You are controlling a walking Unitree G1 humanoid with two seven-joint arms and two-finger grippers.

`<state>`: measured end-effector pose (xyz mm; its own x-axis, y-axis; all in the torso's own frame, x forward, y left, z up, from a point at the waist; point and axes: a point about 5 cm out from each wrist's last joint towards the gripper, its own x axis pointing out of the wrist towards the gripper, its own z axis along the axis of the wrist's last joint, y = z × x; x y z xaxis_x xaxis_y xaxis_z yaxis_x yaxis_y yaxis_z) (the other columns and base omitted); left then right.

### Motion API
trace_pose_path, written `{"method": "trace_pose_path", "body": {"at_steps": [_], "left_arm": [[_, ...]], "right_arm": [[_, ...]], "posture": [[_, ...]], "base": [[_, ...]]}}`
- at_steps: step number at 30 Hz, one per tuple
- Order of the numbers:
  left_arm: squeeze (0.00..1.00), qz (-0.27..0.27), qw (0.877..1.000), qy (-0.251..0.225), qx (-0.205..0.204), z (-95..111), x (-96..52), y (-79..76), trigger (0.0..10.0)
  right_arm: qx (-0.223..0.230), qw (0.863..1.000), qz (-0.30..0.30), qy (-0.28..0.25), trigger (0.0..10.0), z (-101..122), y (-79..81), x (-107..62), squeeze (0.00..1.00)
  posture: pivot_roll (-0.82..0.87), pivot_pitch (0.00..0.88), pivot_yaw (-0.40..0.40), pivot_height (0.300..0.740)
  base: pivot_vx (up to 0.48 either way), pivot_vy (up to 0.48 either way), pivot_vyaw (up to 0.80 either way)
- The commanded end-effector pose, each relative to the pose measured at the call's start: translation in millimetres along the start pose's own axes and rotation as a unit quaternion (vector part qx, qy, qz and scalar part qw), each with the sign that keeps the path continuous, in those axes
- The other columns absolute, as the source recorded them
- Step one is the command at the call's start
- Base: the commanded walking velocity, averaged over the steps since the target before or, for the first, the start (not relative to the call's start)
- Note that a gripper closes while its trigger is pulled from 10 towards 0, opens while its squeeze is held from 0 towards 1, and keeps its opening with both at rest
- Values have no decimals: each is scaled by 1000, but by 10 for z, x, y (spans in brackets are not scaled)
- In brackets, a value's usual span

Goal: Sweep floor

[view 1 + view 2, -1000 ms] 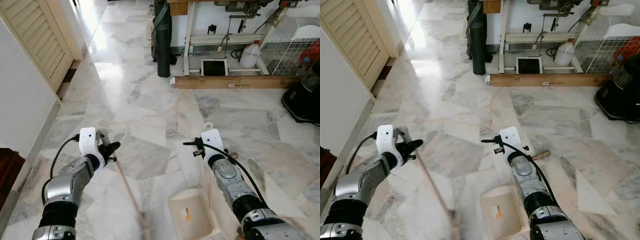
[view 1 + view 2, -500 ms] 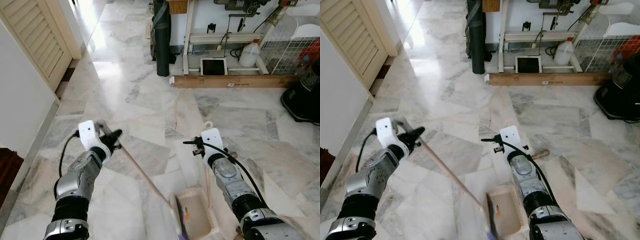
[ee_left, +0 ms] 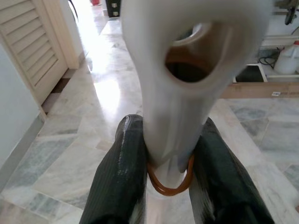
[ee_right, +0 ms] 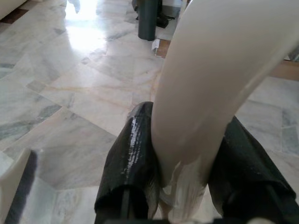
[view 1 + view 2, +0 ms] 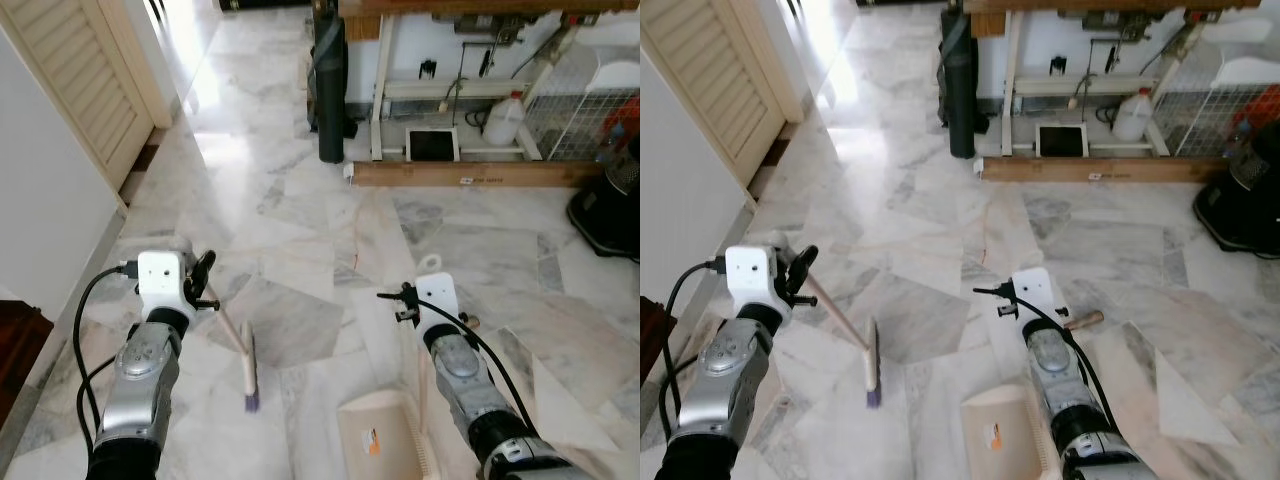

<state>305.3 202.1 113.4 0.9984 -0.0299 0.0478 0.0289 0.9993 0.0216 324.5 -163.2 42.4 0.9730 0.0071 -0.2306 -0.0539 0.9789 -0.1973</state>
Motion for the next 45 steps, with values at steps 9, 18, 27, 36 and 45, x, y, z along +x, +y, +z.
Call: {"method": "trace_pose_path", "body": {"at_steps": [9,18,27,36,45], "left_arm": [[0,-8,1000,-23,16,-49,36,-82,10000],[0,-11,999,-32,7,-60,87,-139,10000],[0,-11,999,-36,4,-69,113,-152,10000],[0,-10,999,-37,1,-90,115,-169,10000],[0,-12,999,-35,-2,-105,114,-176,10000]], "right_arm": [[16,999,-28,10,10000,-89,-79,-34,0],[22,996,-61,-57,10000,136,-209,11,0],[23,994,-71,-82,10000,240,-260,35,0],[24,993,-71,-87,10000,273,-261,49,0],[22,994,-69,-85,10000,265,-240,50,0]], "posture": [[128,0,62,740],[120,0,51,740],[119,0,42,740],[121,0,35,740],[120,0,34,740]], "base": [[0,0,0],[0,0,0],[0,0,0],[-232,0,0],[-290,0,0]]}}
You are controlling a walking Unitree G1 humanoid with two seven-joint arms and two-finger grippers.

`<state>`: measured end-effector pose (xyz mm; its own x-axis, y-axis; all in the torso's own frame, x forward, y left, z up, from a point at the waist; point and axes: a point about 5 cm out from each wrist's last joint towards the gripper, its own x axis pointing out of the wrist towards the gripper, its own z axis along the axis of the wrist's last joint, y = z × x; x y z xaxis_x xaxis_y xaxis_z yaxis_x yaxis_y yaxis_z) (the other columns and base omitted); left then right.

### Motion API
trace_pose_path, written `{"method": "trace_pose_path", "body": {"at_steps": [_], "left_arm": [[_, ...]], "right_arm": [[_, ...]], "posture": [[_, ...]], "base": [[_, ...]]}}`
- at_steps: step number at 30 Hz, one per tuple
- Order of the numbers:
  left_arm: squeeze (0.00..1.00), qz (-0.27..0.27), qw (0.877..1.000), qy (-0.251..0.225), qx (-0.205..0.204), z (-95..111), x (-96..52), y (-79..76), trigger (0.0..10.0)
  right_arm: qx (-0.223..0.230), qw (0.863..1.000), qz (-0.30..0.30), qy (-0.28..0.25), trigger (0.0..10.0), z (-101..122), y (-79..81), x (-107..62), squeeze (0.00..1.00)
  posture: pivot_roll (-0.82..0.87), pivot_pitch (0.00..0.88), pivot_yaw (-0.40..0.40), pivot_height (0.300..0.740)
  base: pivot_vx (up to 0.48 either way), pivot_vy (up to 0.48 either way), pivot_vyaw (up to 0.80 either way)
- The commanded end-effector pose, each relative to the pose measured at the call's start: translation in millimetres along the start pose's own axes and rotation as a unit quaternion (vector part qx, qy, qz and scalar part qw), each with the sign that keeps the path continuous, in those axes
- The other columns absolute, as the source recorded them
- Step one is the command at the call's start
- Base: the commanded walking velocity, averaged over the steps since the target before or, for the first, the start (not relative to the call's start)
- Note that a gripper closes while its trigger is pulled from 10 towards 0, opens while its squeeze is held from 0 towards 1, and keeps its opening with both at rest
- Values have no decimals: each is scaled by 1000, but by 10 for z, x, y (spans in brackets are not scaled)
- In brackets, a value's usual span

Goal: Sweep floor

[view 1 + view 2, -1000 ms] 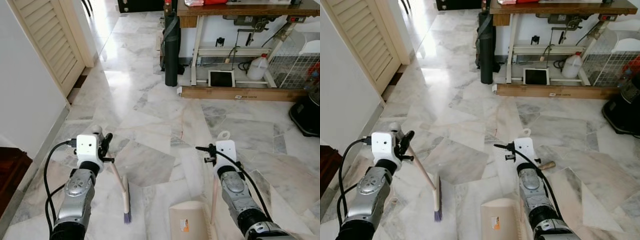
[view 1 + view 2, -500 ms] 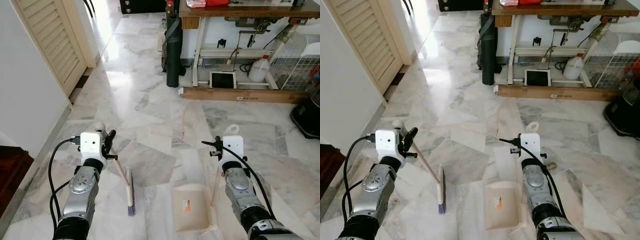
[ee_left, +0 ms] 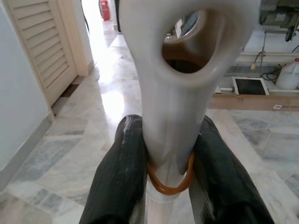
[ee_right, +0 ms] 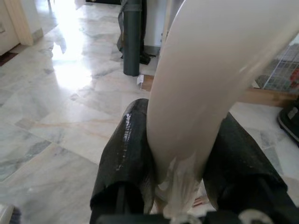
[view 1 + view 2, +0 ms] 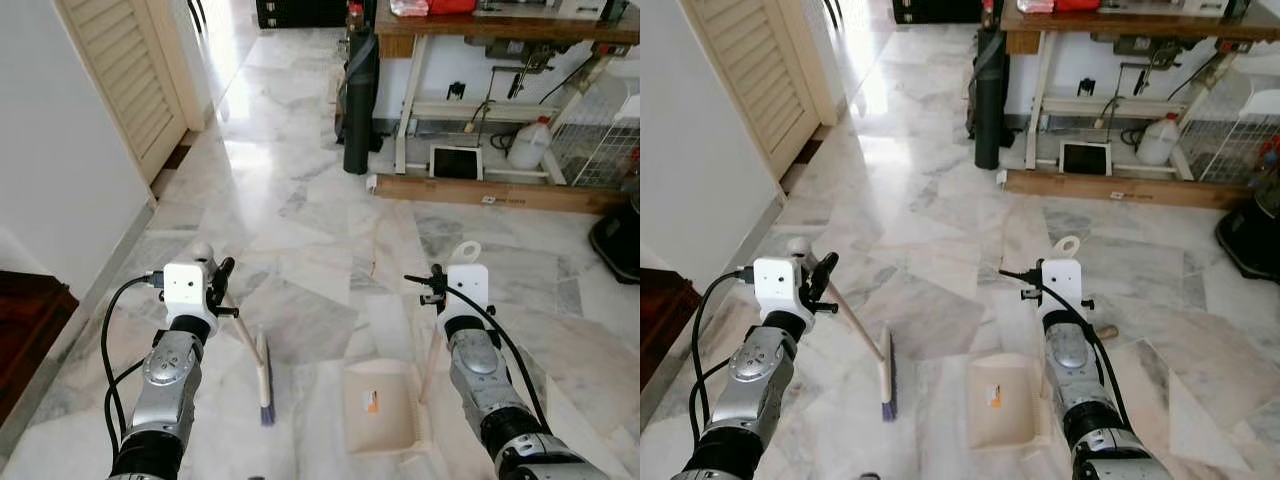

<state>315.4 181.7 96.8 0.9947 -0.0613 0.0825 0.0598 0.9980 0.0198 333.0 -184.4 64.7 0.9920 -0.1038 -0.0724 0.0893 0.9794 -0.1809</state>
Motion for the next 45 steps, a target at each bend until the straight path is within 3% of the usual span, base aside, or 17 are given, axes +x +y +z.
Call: {"method": "trace_pose_path", "body": {"at_steps": [1,10,19,29,32,39,45], "left_arm": [[0,3,1000,-18,0,60,18,28,10000],[0,4,1000,-16,-1,43,21,28,10000],[0,7,1000,-11,5,28,17,35,10000],[0,-6,1000,-1,2,-15,12,3,10000],[0,-15,1000,3,-1,-27,19,-23,10000],[0,-28,1000,12,-2,-49,25,-47,10000],[0,-36,999,19,-3,-68,24,-64,10000]], "right_arm": [[4,1000,1,-16,10000,72,22,28,0],[-3,1000,-1,-16,10000,73,12,31,0],[-10,1000,-4,-18,10000,74,4,29,0],[-55,998,-13,-40,10000,137,-32,44,0],[-105,994,-32,-12,10000,91,-88,61,0],[-115,991,-24,57,10000,-107,-78,12,0],[-113,991,-12,77,10000,-176,-39,-18,0]], "posture": [[119,0,34,740],[119,0,33,740],[121,0,34,740],[113,0,35,740],[111,0,32,740],[106,0,34,740],[100,0,35,740]], "base": [[-292,0,0],[-307,0,0],[0,0,0],[0,0,0],[0,0,0],[0,0,0],[0,0,0]]}}
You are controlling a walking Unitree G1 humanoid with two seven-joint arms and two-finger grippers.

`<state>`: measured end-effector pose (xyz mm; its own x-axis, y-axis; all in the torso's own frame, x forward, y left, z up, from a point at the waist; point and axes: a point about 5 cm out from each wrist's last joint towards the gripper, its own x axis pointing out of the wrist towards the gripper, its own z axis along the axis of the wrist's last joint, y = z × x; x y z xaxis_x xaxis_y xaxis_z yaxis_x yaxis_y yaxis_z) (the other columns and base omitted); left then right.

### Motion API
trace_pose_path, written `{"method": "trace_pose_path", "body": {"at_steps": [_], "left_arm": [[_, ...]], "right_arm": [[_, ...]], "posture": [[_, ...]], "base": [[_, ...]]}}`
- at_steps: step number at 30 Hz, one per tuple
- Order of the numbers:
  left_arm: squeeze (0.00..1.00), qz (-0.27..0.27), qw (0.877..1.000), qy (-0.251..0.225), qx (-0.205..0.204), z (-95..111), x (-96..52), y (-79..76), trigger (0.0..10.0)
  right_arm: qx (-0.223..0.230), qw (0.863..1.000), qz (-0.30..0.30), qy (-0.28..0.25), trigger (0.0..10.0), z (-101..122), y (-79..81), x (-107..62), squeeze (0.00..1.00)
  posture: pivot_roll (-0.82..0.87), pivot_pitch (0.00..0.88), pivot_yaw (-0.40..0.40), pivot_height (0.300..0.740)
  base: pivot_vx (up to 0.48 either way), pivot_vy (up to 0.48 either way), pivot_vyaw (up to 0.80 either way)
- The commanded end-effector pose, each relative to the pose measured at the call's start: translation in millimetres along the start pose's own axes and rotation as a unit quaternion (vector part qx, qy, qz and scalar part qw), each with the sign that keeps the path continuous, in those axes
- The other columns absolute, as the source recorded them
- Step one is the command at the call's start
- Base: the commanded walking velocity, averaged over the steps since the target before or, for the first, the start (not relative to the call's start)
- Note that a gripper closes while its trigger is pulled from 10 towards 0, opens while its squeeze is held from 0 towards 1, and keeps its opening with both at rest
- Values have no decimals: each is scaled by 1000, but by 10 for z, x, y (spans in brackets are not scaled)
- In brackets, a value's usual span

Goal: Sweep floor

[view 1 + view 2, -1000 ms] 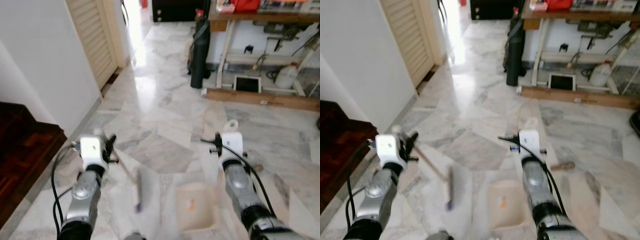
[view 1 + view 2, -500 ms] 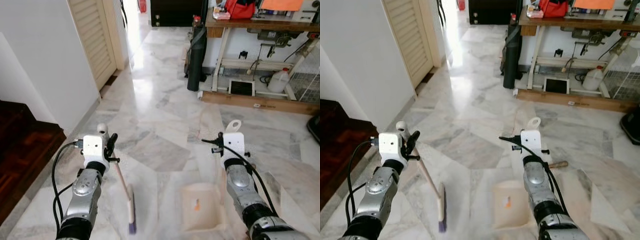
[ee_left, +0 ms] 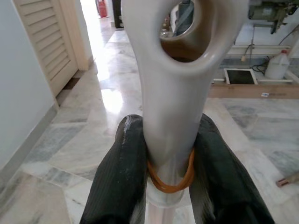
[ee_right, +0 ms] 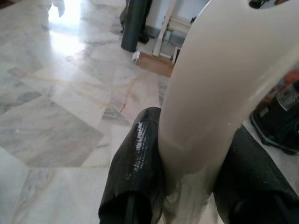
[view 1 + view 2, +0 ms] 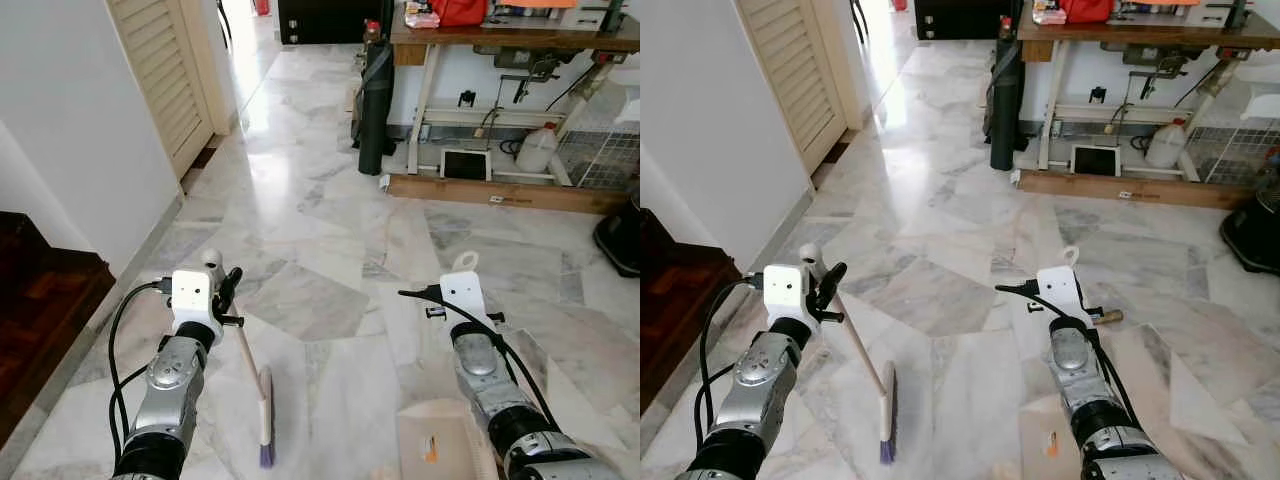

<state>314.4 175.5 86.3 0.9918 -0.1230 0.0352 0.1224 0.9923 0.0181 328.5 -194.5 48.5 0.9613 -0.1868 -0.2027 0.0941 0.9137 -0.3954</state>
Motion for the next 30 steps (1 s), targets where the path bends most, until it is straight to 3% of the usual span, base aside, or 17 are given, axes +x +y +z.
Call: {"method": "trace_pose_path", "body": {"at_steps": [1,8,13,21,30], "left_arm": [[0,-7,1000,-1,-1,30,40,-7,10000],[0,-27,1000,11,3,9,48,-46,10000],[0,-28,1000,12,4,9,49,-42,10000],[0,-47,998,32,11,-16,90,-57,10000],[0,-50,998,45,16,-36,85,-30,10000]], "right_arm": [[-3,1000,17,2,10000,7,65,-8,0],[14,998,59,35,10000,-110,275,-92,0],[19,997,65,42,10000,-144,308,-115,0],[84,989,81,91,10000,-335,460,-245,0],[114,984,88,103,10000,-349,558,-282,0]], "posture": [[100,0,35,740],[104,0,44,740],[103,0,45,740],[100,17,54,740],[110,48,61,740]], "base": [[0,0,0],[0,0,0],[0,0,0],[0,0,0],[0,0,0]]}}
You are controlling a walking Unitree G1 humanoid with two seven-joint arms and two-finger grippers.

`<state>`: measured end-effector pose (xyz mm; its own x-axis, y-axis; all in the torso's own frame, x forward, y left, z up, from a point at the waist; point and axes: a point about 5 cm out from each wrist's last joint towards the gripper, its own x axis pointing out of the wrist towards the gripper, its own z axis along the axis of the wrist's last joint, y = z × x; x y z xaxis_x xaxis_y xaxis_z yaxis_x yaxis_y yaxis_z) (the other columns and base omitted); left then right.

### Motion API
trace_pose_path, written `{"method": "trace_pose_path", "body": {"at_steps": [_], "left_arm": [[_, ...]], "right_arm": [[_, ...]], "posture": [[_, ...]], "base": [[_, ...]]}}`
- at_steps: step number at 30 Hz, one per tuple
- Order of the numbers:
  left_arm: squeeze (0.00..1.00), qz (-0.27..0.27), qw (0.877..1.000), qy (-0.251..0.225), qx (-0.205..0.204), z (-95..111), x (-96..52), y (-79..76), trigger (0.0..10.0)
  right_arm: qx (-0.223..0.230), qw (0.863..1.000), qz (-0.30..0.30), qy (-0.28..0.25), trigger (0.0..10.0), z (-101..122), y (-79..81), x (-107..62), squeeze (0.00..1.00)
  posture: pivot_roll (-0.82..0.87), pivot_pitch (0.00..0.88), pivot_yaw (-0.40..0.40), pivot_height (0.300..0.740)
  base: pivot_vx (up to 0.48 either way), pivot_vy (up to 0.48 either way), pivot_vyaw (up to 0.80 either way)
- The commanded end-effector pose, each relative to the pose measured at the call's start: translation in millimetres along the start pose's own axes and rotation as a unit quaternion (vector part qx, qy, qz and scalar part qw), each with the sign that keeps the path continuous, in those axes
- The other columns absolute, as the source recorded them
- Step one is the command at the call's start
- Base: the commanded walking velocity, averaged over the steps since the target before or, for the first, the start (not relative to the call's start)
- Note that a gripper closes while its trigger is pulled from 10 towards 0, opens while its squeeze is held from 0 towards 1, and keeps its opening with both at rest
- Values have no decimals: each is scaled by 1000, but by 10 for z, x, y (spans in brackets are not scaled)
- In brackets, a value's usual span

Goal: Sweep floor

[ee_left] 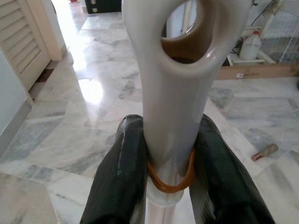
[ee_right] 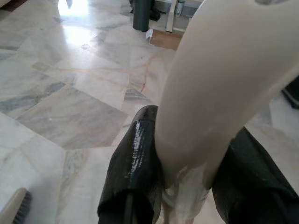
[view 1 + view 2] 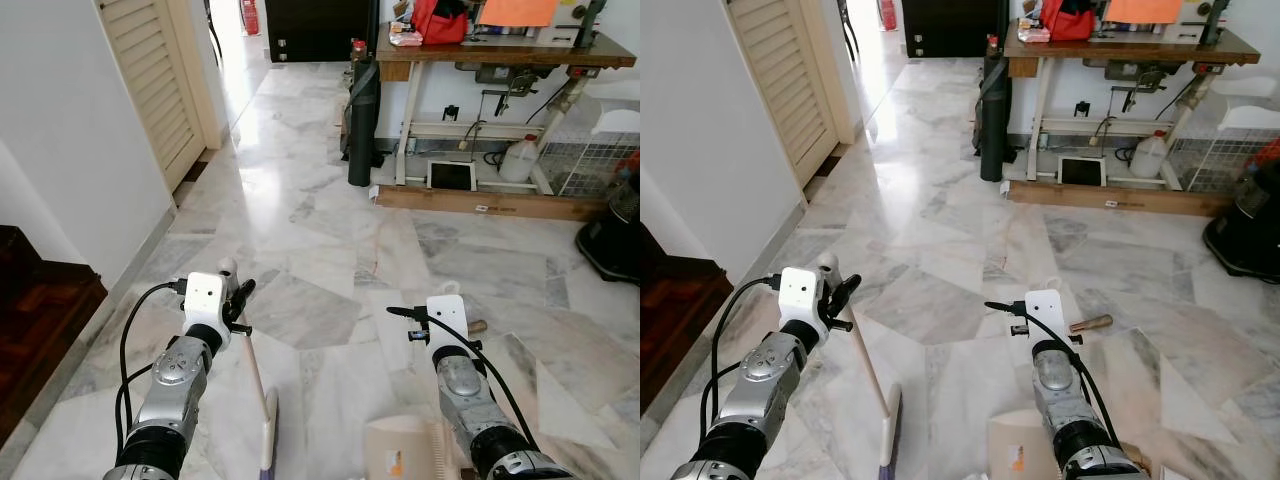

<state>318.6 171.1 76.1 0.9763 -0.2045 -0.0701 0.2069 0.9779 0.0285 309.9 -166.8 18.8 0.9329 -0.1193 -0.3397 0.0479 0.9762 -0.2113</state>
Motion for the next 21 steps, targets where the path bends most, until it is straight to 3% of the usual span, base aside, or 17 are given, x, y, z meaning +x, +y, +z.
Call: {"method": "trace_pose_path", "body": {"at_steps": [1,12,14,19,21], "left_arm": [[0,-7,1000,-1,11,55,36,16,10000],[0,-14,999,52,0,-110,31,-11,10000],[0,-12,998,55,-18,-129,36,-17,10000],[0,-10,990,64,-123,-129,127,24,10000],[0,-20,989,78,-125,-139,142,24,10000]], "right_arm": [[28,998,38,49,10000,-188,204,-78,0],[14,998,39,46,10000,-254,140,-109,0],[13,998,38,47,10000,-269,121,-114,0],[12,999,26,43,10000,-296,21,-128,0],[11,999,24,41,10000,-290,3,-126,0]], "posture": [[112,54,61,740],[103,111,63,740],[101,124,62,740],[58,161,53,740],[51,164,54,740]], "base": [[0,0,0],[0,0,0],[0,0,0],[0,0,0],[0,0,0]]}}
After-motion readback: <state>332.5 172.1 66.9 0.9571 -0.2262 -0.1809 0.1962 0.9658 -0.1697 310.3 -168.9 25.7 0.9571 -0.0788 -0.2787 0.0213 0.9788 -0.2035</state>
